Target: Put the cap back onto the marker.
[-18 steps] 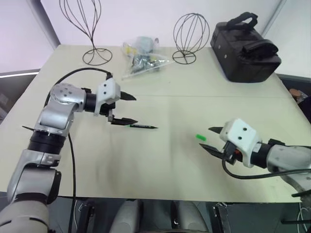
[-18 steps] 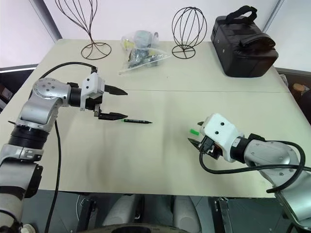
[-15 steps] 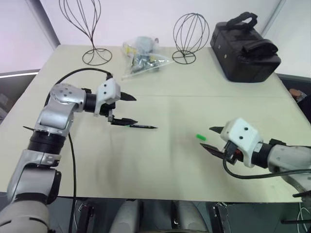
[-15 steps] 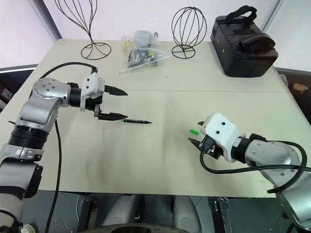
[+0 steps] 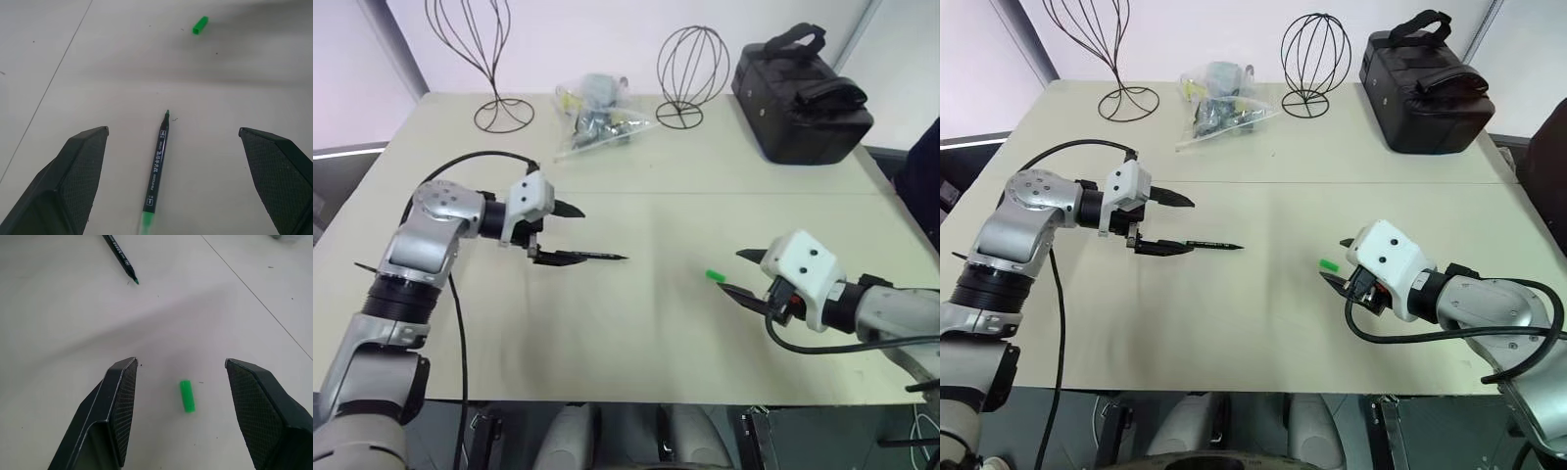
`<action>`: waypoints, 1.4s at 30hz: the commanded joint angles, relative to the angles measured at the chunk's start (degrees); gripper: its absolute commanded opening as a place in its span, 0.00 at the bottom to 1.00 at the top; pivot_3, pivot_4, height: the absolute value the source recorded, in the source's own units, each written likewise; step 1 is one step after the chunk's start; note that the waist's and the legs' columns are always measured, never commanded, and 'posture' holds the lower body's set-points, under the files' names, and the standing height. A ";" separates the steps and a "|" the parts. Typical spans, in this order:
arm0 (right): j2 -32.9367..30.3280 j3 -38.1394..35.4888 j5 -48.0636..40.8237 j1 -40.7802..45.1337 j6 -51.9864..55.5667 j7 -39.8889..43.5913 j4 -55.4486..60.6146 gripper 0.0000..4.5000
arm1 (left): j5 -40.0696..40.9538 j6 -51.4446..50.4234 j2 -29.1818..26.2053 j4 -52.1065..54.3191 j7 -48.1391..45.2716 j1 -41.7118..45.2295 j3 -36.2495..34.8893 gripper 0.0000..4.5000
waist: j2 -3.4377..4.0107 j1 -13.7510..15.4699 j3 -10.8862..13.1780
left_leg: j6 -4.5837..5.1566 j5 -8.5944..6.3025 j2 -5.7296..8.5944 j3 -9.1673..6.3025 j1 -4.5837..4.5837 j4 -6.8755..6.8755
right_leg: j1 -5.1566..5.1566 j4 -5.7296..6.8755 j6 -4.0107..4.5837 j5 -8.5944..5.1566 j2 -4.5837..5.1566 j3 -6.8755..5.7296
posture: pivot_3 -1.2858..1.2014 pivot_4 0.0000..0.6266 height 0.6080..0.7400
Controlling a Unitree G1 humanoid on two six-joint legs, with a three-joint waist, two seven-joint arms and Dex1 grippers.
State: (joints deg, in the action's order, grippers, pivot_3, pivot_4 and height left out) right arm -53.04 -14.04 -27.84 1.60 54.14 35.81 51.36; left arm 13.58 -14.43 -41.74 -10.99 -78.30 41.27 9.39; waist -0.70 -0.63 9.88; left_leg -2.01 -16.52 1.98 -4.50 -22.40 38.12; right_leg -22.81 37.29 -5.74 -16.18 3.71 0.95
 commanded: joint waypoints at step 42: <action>3.63 0.45 -0.88 -3.13 3.83 -10.75 8.64 0.65 | -21.06 39.27 15.89 -55.39 -5.20 21.46 7.70 0.99 | -0.03 -0.03 0.01 | 0.02 -0.01 0.12 0.01 -0.02 0.03 | -0.03 0.07 -0.01 0.00 -0.05 -0.03 | 0.52 0.24 1.00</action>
State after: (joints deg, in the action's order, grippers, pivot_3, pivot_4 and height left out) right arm -49.48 -11.86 -28.40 -1.63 58.31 25.66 58.15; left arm -6.59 23.55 -25.69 -65.84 -83.96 60.97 17.14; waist -0.73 -0.66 9.88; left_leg -1.99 -16.52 2.11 -4.49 -22.42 38.16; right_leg -22.85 37.37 -5.75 -16.18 3.66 0.91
